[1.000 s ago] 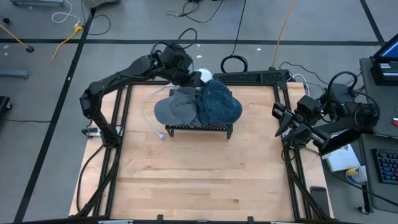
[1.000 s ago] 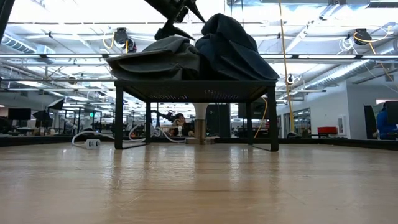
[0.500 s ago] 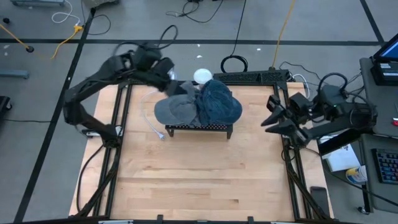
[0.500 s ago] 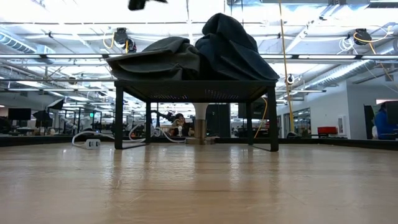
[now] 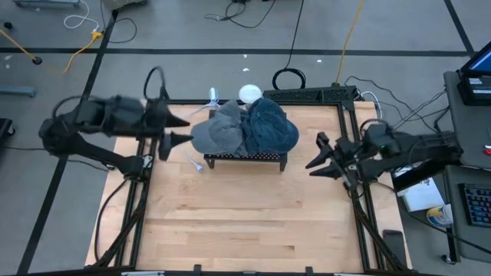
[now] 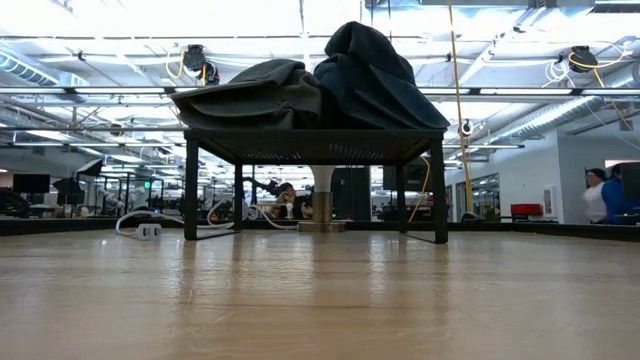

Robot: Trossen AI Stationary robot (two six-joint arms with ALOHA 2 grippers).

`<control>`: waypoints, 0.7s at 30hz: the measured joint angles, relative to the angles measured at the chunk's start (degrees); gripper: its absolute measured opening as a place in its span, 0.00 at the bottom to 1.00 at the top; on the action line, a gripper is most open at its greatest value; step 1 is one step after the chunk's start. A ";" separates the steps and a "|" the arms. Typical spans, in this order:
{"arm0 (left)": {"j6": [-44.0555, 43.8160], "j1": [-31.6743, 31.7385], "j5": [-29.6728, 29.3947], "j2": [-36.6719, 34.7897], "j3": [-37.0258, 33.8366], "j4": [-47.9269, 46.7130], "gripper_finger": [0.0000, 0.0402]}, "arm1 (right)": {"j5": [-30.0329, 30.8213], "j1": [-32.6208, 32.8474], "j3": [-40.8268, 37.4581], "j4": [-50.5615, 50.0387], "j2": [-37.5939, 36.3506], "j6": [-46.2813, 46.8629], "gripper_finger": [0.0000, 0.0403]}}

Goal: Pick & Place hat
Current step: Return to Home Position

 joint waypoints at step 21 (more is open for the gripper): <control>6.57 -9.63 -8.44 -31.74 -62.04 50.53 0.63 | 1.70 0.00 -44.73 46.91 -6.74 5.09 0.24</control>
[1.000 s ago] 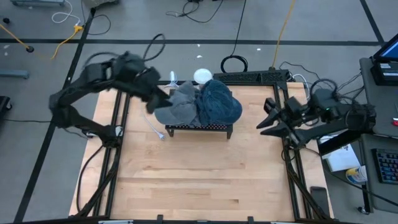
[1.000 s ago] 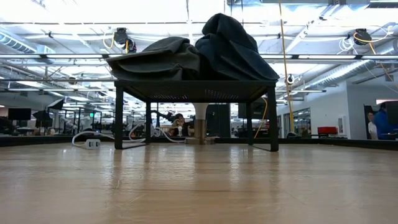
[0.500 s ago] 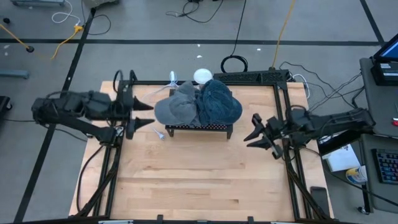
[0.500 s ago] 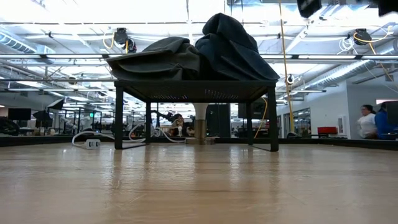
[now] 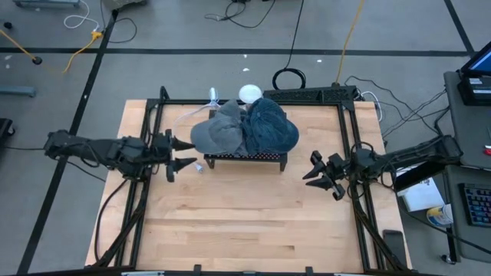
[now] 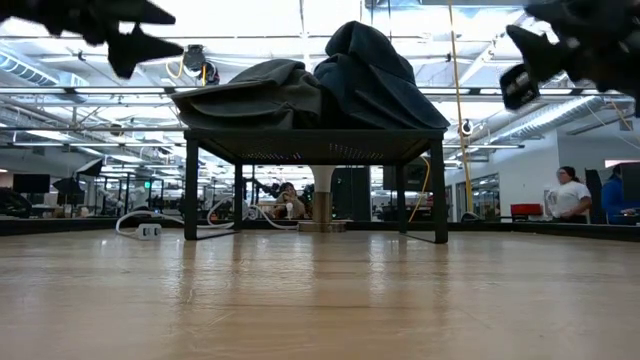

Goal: Pick & Place hat
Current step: Return to Home Position

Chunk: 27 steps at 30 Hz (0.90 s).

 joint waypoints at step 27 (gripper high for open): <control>5.50 0.11 -2.16 -12.14 -28.15 29.03 0.64 | 2.30 -4.13 -5.79 -5.20 -8.38 -6.43 0.24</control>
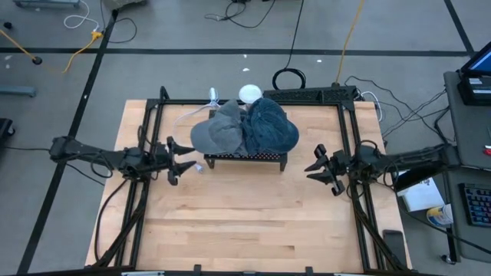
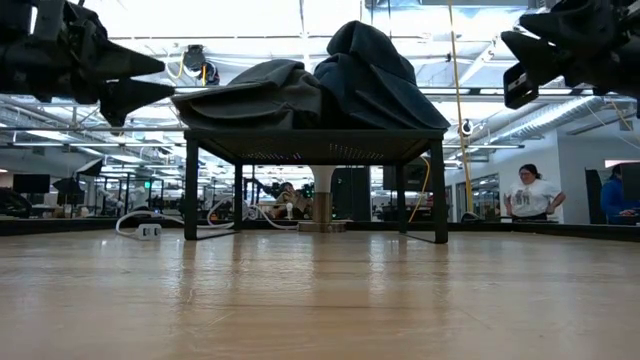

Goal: Pick & Place hat
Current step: Return to Home Position

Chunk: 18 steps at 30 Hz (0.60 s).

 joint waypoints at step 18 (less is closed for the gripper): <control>-3.29 5.09 5.72 -16.56 0.26 -17.68 0.67 | -14.38 -14.80 -0.07 -19.25 -15.97 0.44 0.24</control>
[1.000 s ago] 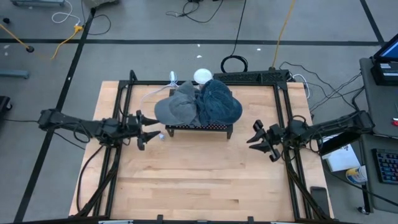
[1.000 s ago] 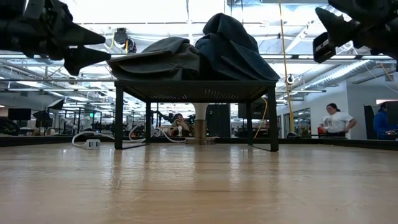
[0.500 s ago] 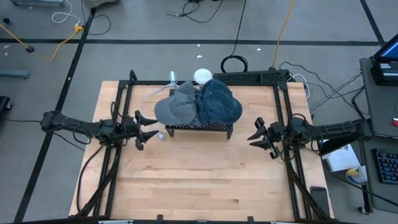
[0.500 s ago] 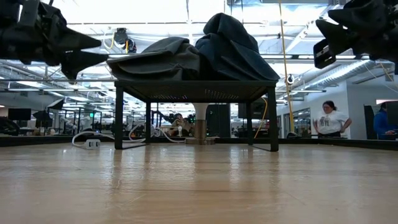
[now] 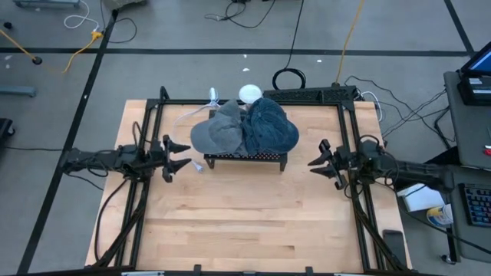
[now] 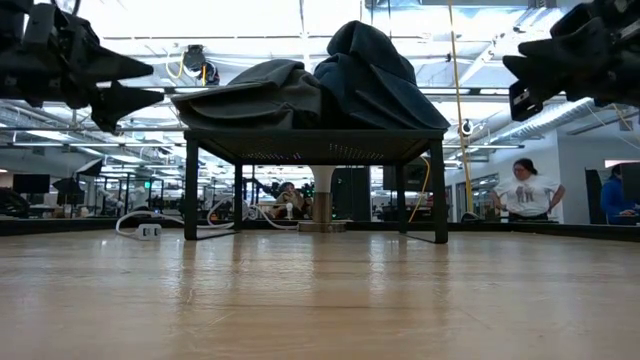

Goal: Pick & Place hat
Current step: Return to Home Position

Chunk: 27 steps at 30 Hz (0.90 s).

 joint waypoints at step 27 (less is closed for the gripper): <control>-0.63 3.63 0.86 -0.61 0.24 -1.12 0.70 | 18.38 -4.41 -0.02 -16.05 -7.57 -0.50 0.24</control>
